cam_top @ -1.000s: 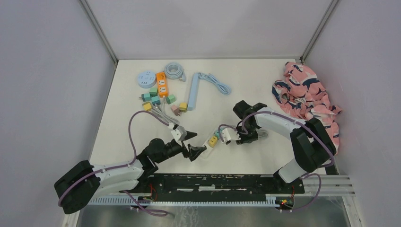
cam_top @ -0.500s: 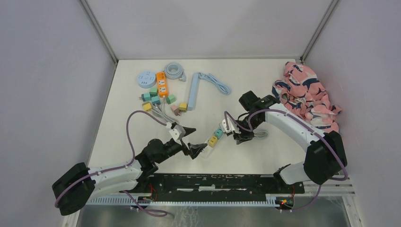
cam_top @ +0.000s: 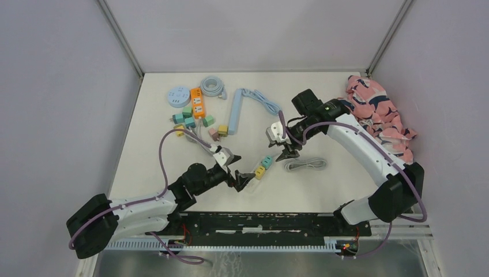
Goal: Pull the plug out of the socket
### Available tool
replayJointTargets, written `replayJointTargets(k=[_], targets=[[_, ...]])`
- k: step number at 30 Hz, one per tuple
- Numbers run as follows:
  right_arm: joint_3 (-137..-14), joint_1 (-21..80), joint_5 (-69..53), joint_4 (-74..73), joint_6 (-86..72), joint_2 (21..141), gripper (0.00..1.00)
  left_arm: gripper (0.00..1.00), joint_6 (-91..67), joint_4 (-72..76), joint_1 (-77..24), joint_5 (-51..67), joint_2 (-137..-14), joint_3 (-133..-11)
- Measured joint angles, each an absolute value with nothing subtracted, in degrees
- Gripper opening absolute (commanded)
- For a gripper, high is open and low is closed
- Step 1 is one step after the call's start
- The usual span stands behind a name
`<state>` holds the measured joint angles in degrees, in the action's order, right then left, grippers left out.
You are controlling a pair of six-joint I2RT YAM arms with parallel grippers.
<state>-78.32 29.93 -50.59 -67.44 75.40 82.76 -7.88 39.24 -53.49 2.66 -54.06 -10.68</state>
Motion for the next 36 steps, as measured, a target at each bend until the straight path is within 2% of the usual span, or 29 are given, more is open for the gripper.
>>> replayJointTargets(k=[10,14,19,25,36], targets=[[-70.9,29.9,-52.2,-62.3,75.0,85.3,0.67,1.00,-7.9,40.1,-53.5,3.6,-54.8,-9.4],[-69.6,29.9,-50.9,-59.5,74.3,86.7,0.73,0.94,-7.7,40.7,-53.5,4.6,-55.1,-8.9],[-68.6,29.9,-49.0,-55.4,72.6,89.2,0.73,0.86,-6.2,43.4,-53.5,6.4,-56.6,-8.6],[-66.8,30.2,-46.5,-51.0,71.4,91.6,0.72,0.83,-5.7,44.3,-54.2,6.4,-64.2,-9.9],[-66.3,30.9,-42.8,-45.8,67.8,94.5,0.72,0.64,-6.0,45.0,-61.6,-4.9,-74.0,-15.9]])
